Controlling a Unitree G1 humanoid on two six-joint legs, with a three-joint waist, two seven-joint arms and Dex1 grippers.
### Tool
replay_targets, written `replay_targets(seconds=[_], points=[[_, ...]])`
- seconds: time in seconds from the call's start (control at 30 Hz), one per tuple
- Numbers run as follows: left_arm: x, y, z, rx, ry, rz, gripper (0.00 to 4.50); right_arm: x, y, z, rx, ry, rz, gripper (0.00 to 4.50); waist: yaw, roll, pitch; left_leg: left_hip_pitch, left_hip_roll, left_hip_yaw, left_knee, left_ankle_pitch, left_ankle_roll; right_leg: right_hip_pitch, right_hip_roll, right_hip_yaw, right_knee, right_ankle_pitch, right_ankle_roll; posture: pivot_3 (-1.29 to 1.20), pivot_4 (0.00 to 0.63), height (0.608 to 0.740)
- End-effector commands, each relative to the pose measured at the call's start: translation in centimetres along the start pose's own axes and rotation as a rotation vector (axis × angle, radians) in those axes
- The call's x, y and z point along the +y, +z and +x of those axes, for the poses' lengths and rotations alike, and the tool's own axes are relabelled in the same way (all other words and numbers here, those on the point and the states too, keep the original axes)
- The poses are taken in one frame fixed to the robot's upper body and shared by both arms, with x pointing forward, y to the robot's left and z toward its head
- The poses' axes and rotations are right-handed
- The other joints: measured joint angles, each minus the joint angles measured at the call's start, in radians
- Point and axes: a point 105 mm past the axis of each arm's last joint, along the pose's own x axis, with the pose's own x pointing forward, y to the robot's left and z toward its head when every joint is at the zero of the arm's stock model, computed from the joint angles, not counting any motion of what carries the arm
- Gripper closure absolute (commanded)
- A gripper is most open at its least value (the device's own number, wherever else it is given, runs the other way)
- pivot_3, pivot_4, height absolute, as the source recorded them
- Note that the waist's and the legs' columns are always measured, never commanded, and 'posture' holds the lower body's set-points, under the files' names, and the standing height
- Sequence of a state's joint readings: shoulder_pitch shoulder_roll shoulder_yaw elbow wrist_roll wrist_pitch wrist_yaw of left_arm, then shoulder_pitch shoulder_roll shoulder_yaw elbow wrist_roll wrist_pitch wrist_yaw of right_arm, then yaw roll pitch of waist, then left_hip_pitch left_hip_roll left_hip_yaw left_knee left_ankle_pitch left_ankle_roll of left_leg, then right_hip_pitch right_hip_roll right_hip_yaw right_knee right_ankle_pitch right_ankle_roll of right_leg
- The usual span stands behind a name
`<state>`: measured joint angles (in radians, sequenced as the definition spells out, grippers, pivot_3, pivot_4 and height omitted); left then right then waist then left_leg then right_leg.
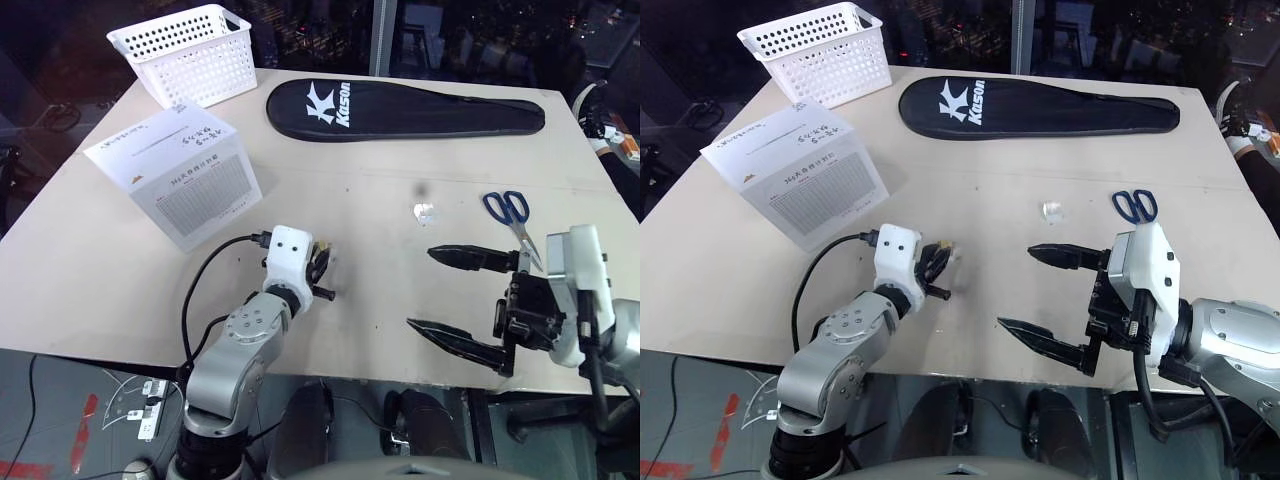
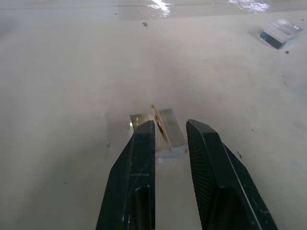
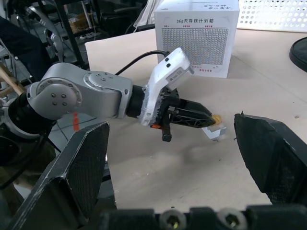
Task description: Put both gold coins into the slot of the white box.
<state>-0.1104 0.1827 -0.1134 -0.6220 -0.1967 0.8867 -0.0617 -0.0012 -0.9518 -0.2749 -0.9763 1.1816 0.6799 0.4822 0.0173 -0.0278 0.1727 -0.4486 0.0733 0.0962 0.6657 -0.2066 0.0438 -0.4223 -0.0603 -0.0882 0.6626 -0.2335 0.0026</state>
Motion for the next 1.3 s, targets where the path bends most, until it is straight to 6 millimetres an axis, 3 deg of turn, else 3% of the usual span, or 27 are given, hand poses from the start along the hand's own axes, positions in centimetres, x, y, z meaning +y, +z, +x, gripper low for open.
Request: replay_targets(seconds=[0.03,0.7,0.8,1.17,1.3], points=[[0.2,0.7,0.0,-0.028,0.022,0.0,3.48,0.4,0.8,-0.2,-0.026,0.001,-0.055,0.0,0.0,0.0,0.0,0.0,0.0,0.0,0.0,0.0,0.0,0.0,0.0,0.0,0.0,0.0,0.0,0.0,0.15,0.74],[0.2,0.5,0.4,-0.021,0.032,-0.009,3.48,0.2,0.9,-0.2,-0.026,-0.001,-0.067,0.0,0.0,0.0,0.0,0.0,0.0,-0.001,0.0,0.0,0.0,0.0,0.0,0.0,0.0,0.0,0.001,0.0,0.15,0.74],[0.1,0.6,0.4,-0.025,0.024,-0.014,4.43,0.2,1.0,-0.2,-0.025,-0.002,-0.07,0.0,0.0,0.0,0.0,0.0,0.0,-0.001,0.0,0.0,0.0,0.0,0.0,-0.001,0.0,0.001,0.002,0.0,0.15,0.74],[0.5,0.9,0.4,-0.037,0.023,-0.017,4.43,0.2,1.3,-0.1,-0.029,-0.004,-0.074,0.0,0.0,0.0,0.0,0.0,0.0,-0.001,0.0,0.0,0.0,0.0,0.0,-0.001,0.0,0.001,0.002,0.0,0.15,0.74],[1.2,2.1,-0.3,-0.102,-0.046,-0.097,4.43,0.0,1.3,0.0,-0.033,-0.01,-0.075,0.0,0.0,0.0,0.0,0.0,0.0,-0.001,0.0,0.0,0.0,0.0,0.0,-0.001,0.0,0.001,0.002,0.0,0.15,0.74]])
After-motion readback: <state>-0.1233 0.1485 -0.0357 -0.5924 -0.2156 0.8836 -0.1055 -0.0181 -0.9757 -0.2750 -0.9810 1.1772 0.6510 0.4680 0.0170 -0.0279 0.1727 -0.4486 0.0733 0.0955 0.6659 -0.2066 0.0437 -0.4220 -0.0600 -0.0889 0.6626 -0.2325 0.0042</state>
